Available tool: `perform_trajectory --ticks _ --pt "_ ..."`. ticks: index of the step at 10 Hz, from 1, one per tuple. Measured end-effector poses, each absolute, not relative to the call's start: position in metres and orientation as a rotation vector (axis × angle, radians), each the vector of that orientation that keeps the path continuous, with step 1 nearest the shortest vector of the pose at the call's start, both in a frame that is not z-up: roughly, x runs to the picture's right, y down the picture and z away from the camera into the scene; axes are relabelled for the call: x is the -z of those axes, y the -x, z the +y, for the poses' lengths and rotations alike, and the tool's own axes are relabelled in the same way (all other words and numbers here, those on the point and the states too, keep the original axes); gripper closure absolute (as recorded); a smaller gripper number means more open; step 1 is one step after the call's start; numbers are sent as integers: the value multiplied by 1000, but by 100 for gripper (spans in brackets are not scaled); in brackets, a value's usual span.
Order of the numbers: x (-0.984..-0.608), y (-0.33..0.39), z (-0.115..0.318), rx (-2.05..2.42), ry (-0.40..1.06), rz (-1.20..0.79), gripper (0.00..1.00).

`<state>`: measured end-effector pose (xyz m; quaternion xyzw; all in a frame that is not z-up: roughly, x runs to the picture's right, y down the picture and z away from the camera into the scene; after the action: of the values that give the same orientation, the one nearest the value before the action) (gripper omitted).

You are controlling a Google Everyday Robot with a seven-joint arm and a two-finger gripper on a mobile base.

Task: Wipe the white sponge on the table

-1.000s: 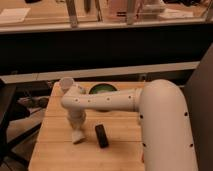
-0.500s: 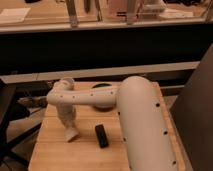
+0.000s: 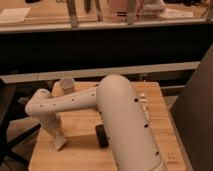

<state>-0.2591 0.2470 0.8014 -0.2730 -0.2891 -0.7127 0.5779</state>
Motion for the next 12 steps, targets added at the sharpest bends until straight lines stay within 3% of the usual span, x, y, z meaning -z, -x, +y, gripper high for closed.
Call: perform_trajectory --ticks 12 --pt "-824 165 206 1478 602 -631 97"
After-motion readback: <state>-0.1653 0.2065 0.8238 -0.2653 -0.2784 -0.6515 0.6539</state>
